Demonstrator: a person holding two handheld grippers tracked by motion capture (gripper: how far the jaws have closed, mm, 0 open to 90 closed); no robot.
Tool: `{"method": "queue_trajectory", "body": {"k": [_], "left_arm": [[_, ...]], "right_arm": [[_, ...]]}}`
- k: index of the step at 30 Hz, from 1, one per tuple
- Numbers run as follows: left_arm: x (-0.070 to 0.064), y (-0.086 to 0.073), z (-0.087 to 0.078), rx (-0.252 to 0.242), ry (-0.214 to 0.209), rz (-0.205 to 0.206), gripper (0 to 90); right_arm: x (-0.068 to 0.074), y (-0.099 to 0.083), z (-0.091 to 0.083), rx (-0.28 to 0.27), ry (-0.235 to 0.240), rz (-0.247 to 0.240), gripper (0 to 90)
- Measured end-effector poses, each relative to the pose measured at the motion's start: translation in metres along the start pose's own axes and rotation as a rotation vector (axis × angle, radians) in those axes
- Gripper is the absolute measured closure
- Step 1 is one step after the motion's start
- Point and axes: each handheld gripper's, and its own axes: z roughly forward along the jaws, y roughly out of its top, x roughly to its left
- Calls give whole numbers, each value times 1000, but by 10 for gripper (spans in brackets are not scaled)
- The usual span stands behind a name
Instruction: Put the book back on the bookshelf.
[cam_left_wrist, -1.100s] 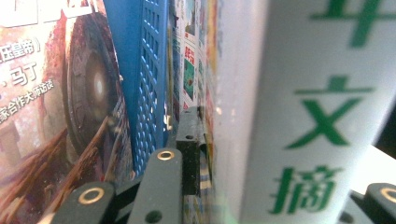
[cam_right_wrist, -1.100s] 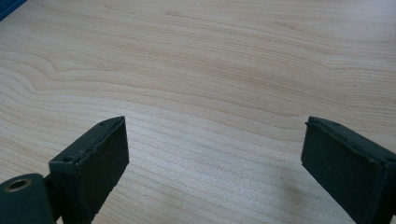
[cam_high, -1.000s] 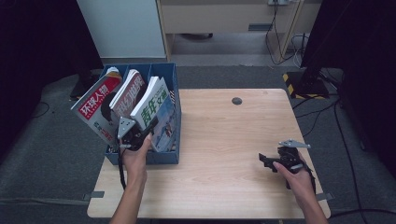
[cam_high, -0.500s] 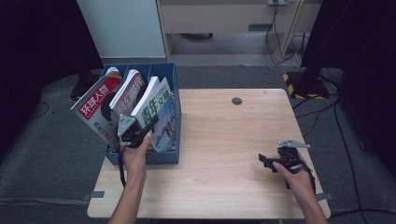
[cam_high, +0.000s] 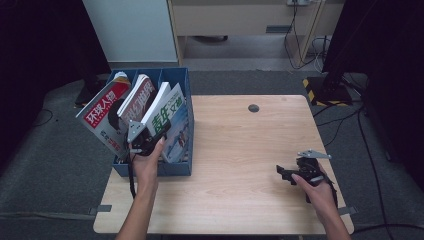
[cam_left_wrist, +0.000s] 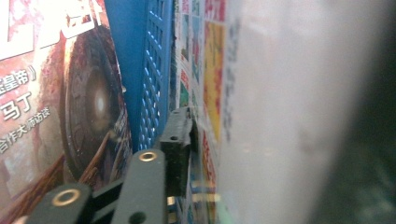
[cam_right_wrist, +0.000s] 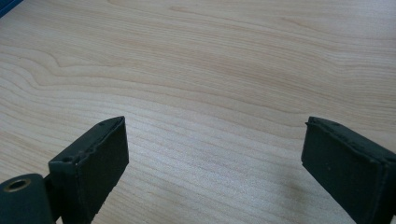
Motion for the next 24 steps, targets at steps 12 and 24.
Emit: {"method": "queue_trajectory", "body": {"k": [12, 24], "left_arm": [[-4, -1, -1, -17, 12, 2, 734], [-6, 7, 6, -20, 13, 19, 737]], "right_arm": [[0, 0, 0, 2, 0, -2, 77], [-1, 0, 1, 2, 0, -2, 77]]}}
